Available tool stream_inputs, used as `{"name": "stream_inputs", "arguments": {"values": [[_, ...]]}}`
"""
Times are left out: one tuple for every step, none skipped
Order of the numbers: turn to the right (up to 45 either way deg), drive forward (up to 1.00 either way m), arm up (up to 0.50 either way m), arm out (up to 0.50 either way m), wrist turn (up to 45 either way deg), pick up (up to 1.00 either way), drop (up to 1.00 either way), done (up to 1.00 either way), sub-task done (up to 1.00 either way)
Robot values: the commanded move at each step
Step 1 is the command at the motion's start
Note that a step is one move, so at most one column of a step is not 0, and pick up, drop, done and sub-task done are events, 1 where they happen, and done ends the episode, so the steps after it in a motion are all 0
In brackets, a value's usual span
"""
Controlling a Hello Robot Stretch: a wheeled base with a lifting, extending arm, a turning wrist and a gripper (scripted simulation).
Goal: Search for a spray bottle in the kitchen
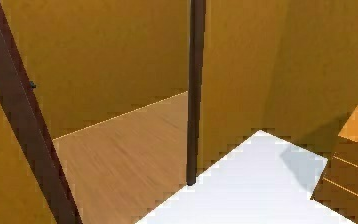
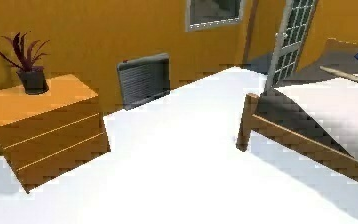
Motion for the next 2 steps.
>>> {"name": "stream_inputs", "arguments": {"values": [[0.0,0.40,0.00,0.00,0.0,0.00,0.00,0.00,0.00],[45.0,0.00,0.00,0.00,0.0,0.00,0.00,0.00,0.00]]}}
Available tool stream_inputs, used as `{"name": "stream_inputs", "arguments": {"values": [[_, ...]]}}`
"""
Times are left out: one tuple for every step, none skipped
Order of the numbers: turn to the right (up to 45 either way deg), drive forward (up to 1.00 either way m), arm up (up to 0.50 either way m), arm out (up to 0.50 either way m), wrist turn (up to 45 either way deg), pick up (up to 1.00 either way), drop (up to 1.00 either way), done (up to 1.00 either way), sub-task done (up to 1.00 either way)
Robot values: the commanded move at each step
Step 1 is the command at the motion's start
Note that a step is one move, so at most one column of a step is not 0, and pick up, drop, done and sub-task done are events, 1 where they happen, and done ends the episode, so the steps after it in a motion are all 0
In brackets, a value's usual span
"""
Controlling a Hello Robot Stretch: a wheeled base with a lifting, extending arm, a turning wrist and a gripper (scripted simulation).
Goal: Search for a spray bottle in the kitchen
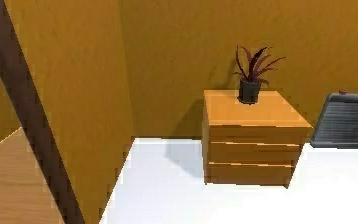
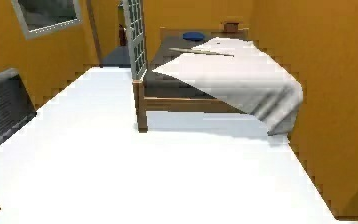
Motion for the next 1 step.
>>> {"name": "stream_inputs", "arguments": {"values": [[24.0,0.00,0.00,0.00,0.0,0.00,0.00,0.00,0.00]]}}
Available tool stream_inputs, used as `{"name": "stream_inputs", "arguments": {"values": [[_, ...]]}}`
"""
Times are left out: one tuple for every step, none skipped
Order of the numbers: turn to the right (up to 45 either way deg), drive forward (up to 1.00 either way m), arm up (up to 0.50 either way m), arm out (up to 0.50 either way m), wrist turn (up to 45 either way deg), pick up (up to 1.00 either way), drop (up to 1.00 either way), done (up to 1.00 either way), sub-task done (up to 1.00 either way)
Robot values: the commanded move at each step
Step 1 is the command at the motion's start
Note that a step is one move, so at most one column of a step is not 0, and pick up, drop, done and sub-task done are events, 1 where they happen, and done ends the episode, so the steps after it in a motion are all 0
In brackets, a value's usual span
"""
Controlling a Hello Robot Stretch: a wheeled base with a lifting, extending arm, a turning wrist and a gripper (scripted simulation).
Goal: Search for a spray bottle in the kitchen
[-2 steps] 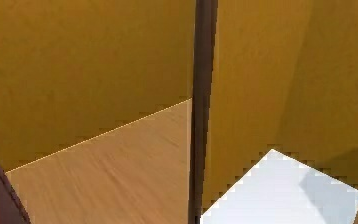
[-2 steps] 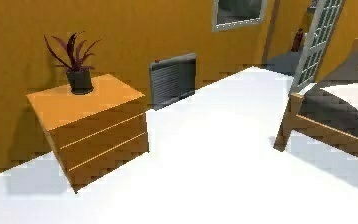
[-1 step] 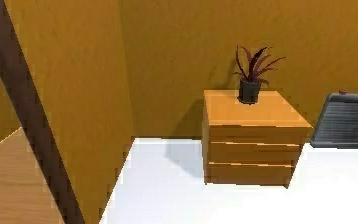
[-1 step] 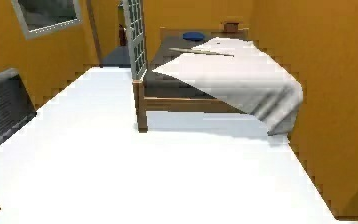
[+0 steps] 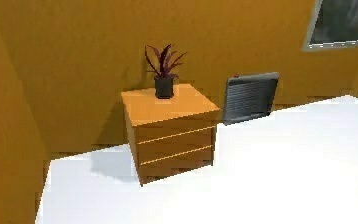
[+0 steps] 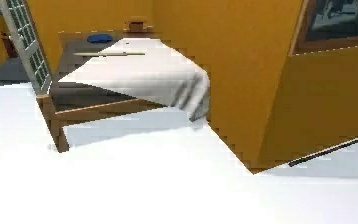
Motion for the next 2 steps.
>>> {"name": "stream_inputs", "arguments": {"values": [[0.0,0.65,0.00,0.00,0.0,0.00,0.00,0.00,0.00],[-45.0,0.00,0.00,0.00,0.0,0.00,0.00,0.00,0.00]]}}
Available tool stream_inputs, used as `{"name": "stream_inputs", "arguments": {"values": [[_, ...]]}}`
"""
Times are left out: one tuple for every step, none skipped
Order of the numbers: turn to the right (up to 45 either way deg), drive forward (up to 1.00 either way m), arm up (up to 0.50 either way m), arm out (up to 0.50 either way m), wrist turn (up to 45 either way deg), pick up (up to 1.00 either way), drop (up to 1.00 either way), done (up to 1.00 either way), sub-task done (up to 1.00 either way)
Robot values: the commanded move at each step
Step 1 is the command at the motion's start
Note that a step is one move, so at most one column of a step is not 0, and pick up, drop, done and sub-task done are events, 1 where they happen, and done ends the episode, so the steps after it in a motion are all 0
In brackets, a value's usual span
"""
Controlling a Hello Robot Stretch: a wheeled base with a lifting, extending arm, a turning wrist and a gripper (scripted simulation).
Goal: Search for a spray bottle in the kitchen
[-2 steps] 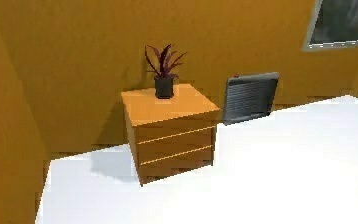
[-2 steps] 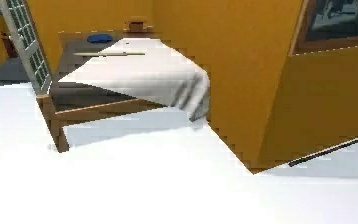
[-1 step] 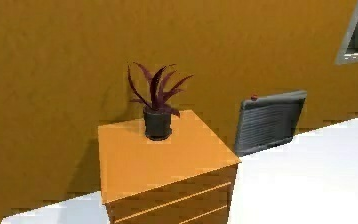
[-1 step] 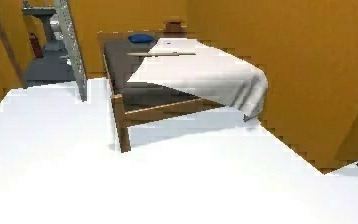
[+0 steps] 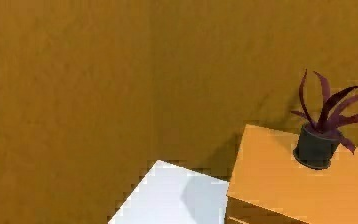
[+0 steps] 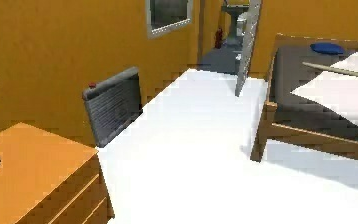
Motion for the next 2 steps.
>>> {"name": "stream_inputs", "arguments": {"values": [[-45.0,0.00,0.00,0.00,0.0,0.00,0.00,0.00,0.00],[-45.0,0.00,0.00,0.00,0.0,0.00,0.00,0.00,0.00]]}}
